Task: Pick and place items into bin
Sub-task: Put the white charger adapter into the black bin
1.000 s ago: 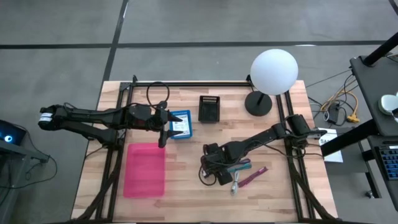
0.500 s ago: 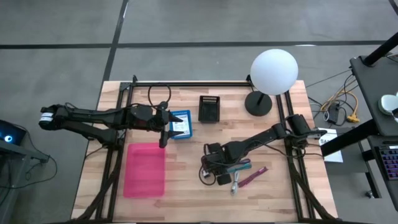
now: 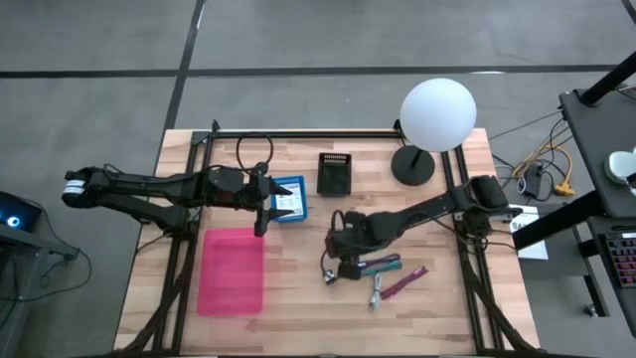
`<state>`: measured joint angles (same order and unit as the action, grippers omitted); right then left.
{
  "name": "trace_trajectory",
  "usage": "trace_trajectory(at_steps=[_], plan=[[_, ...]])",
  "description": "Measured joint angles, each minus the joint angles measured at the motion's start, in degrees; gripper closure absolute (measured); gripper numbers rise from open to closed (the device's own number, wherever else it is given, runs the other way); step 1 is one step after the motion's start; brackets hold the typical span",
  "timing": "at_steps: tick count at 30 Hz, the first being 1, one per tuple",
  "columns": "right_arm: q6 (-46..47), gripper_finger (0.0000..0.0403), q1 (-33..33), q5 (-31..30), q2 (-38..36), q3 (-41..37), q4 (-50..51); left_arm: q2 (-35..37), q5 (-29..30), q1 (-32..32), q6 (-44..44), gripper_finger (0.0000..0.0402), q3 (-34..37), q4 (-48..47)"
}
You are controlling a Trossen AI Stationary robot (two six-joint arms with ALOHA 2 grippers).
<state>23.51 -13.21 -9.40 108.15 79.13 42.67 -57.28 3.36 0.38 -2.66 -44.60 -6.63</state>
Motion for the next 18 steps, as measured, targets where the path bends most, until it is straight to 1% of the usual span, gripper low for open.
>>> trace_trajectory(at_steps=[4, 6, 15, 18], plan=[[-0.40, 0.0292, 2.23, -4.61, -1.70, -0.02, -0.17, 0.02, -0.02, -0.01, 0.00, 0.0178, 0.00, -0.02], [-1.25, 0.0292, 3.76, -5.69, -2.26, -0.04, -0.23, 0.03, -0.02, 0.00, 0.00, 0.0178, 0.00, -0.02], [-8.72, 0.0292, 13.67, -5.32, -3.95, -0.07, -5.54, 1.28, -0.02, 0.00, -0.07, 0.0178, -0.01, -0.21], [-11.65, 0.0292, 17.52, -2.80, -4.05, 0.02, -6.88, 1.76, -0.02, 0.00, -0.08, 0.0178, 0.00, -0.63]])
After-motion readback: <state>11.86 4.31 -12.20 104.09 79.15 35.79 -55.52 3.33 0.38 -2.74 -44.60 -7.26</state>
